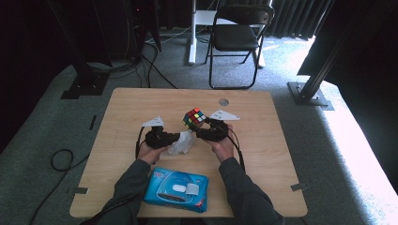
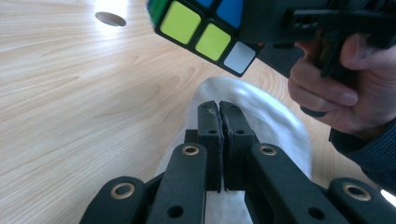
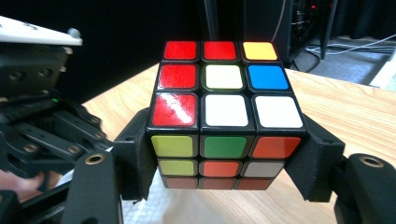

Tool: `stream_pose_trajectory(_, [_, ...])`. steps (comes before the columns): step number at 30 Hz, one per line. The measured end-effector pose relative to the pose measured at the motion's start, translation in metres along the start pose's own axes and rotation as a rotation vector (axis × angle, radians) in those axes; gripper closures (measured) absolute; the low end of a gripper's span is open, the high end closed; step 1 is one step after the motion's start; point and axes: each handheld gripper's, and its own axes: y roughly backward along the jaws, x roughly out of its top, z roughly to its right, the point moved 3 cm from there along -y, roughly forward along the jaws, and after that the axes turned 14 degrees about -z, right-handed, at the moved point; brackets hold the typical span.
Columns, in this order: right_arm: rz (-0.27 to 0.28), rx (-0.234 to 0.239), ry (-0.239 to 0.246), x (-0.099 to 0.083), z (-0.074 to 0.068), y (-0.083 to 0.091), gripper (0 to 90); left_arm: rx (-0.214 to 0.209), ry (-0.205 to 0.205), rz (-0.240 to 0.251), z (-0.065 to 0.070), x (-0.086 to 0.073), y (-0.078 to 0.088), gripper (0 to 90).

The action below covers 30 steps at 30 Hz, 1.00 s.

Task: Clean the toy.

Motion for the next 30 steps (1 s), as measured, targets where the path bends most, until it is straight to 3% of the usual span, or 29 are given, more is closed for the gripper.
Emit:
stream_pose_trajectory(8, [-0.019,-0.022,-0.009,-0.007,0.006,-0.001,34.3,0.009,0.008,0.012,-0.002,-0.002,0.005,88.1])
stream_pose_trajectory(17, [-0.052,-0.080,-0.021,-0.020,0.013,-0.005,34.3,0.016,0.018,0.003,-0.004,-0.005,0.003,88.1])
stream_pose_trajectory(30, [-0.095,-0.201,-0.067,-0.037,0.028,-0.011,34.2,0.009,0.020,0.009,-0.002,-0.004,0.004,88.0])
